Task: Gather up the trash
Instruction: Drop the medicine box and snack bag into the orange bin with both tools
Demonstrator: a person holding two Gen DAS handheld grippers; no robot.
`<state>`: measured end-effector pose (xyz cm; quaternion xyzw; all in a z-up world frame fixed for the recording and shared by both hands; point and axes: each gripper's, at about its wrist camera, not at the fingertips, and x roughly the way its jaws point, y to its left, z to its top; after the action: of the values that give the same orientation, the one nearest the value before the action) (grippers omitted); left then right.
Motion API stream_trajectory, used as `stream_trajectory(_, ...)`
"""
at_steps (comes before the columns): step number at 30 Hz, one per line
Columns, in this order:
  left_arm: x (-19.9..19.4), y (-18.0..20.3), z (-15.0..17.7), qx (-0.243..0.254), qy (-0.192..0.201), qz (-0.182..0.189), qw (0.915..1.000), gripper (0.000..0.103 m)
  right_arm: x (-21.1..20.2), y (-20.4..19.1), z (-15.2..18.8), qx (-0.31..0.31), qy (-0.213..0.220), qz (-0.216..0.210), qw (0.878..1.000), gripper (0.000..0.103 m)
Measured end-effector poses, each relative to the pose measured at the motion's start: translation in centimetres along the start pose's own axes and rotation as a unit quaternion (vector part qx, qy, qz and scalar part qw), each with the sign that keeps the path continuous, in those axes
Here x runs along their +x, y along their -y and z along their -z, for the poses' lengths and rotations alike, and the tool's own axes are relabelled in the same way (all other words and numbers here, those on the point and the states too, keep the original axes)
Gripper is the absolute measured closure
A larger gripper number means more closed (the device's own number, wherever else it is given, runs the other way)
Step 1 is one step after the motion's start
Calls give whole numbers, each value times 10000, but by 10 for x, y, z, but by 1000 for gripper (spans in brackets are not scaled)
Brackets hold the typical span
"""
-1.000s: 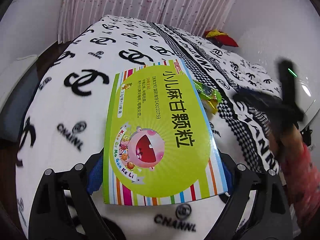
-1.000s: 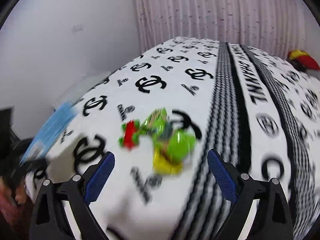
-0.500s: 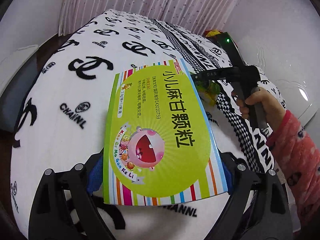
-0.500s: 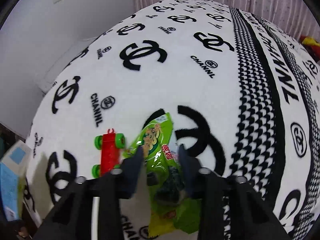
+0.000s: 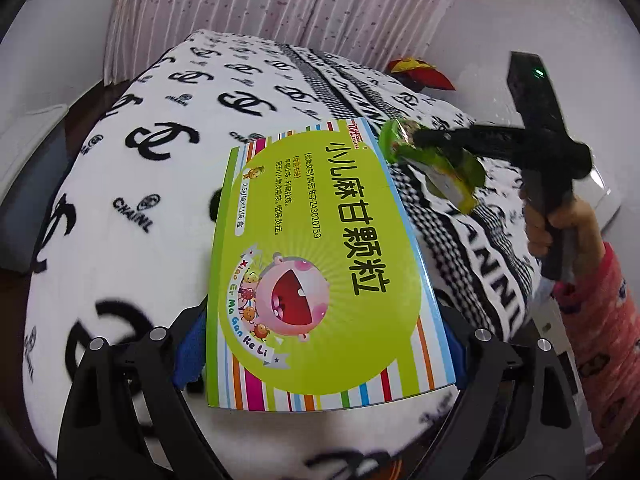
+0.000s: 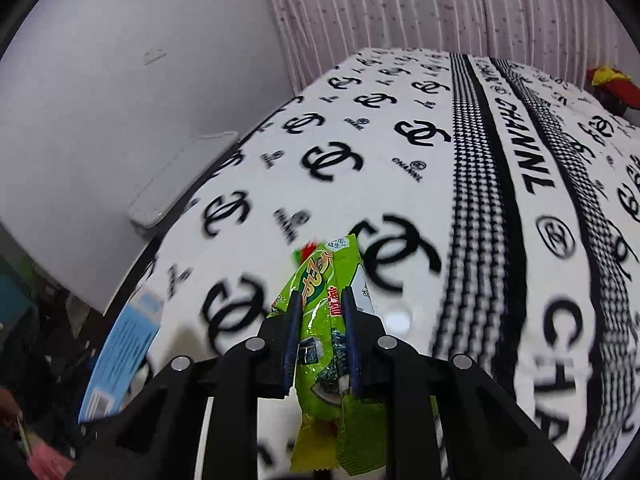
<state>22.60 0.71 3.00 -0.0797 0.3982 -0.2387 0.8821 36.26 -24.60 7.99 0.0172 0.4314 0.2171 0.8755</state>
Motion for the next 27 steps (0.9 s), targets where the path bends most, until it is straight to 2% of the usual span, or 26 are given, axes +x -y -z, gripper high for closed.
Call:
stream_trajectory(6, -37, 41, 53, 379, -170, 7, 9991, 16, -64, -34, 99, -129, 23, -77, 9999, 83)
stream_trajectory(13, -56, 79, 147, 652, -758, -204, 9948, 16, -109, -66, 220, -62, -39, -189, 9998, 82)
stream_trajectory(17, -47, 84, 199, 654, -1153, -317, 9907, 16, -103, -70, 281, 71, -293, -176, 9994, 82)
stream_trajectory(21, -22, 84, 247, 561, -1635, -398, 9841, 16, -81, -64, 327, 281, -568, -102, 9979, 82)
stream_trajectory(27, 17, 81, 291, 414, -2229, -447, 9729, 17, -37, -47, 374, 863, -977, -161, 9913, 82)
